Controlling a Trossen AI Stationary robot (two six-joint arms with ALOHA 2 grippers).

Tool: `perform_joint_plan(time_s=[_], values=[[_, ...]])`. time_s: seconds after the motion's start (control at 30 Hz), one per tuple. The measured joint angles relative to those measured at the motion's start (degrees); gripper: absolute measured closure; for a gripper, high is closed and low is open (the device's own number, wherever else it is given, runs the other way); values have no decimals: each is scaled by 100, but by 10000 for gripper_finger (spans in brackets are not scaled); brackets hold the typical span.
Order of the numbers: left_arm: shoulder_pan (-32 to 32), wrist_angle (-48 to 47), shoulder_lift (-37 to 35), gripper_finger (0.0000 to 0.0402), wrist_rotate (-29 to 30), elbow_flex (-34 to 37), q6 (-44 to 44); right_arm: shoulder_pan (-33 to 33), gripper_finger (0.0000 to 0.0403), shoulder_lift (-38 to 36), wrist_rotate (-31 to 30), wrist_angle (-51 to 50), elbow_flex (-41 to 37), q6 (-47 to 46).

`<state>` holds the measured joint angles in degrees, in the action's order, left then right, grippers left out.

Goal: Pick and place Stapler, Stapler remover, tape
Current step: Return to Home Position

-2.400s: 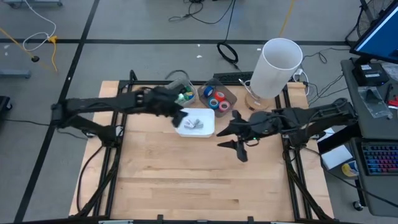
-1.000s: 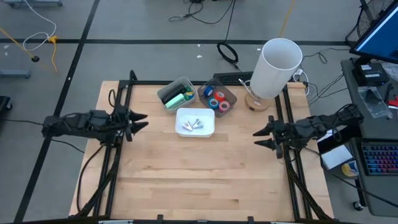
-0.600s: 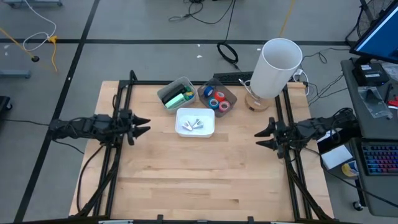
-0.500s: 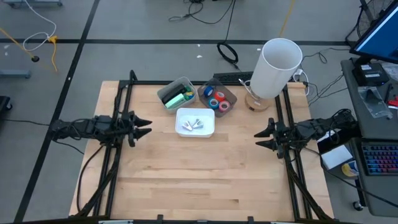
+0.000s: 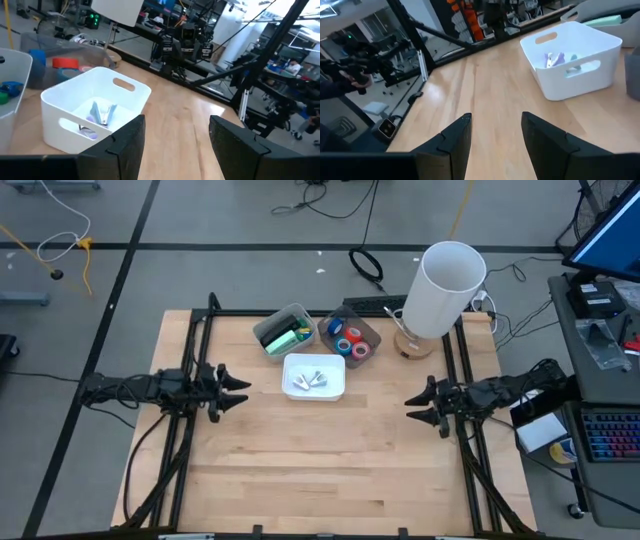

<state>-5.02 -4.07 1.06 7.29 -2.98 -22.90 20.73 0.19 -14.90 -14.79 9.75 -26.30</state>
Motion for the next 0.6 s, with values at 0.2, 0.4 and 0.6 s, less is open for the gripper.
perform_joint_plan(time_s=[0.2, 0.4, 0.6], values=[[1, 0, 5, 183, 4, 2, 416, -2, 238, -2, 2, 63, -159, 37], [2, -3, 5, 183, 13, 2, 422, -2, 238, -2, 7, -40, -200, 590], [2, 12, 5, 183, 19, 6, 222, -2, 238, -2, 11, -16, -205, 1080]])
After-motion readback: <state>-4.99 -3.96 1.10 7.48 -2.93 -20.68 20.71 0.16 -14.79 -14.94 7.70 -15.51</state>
